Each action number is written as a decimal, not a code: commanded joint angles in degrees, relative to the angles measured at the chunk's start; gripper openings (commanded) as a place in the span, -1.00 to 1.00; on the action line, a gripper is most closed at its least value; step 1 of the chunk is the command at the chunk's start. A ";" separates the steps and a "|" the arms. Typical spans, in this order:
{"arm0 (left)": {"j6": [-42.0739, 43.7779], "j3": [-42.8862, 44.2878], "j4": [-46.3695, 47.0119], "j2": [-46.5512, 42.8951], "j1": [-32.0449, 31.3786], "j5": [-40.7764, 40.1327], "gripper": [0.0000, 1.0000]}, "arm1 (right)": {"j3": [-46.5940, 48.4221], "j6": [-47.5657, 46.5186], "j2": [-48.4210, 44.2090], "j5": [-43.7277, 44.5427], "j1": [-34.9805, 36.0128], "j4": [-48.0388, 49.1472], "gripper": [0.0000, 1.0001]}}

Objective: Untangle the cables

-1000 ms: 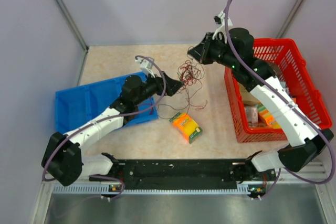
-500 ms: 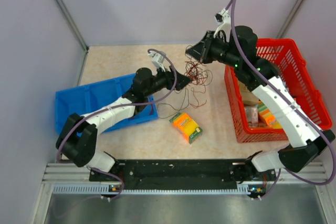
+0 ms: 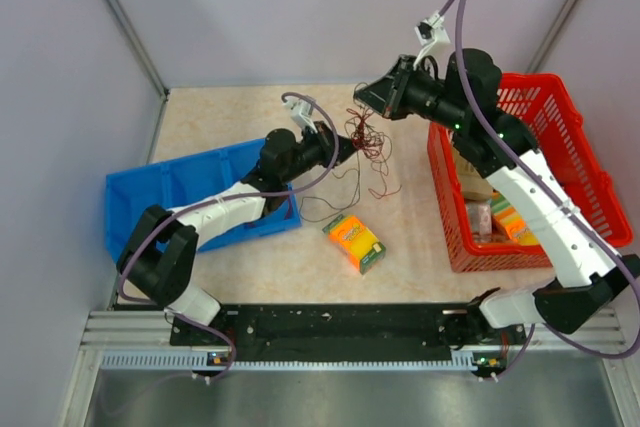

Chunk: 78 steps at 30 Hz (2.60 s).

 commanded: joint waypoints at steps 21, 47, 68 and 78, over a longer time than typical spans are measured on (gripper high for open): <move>6.47 1.99 -29.40 8.37 5.65 -9.02 -0.65 | 23.26 -19.90 -8.28 18.35 -0.45 0.07 -1.00; 6.30 6.65 -41.02 9.77 10.31 -12.99 -1.00 | 34.16 -25.52 -12.05 25.36 -0.45 0.77 -1.00; 12.45 8.75 -38.64 -16.93 10.22 6.08 -1.00 | 9.47 -20.35 6.12 19.02 -0.45 -3.70 -1.00; 7.44 17.62 -35.38 -20.28 10.13 10.83 -1.00 | 12.82 -20.35 19.14 25.56 -0.37 -18.99 -0.08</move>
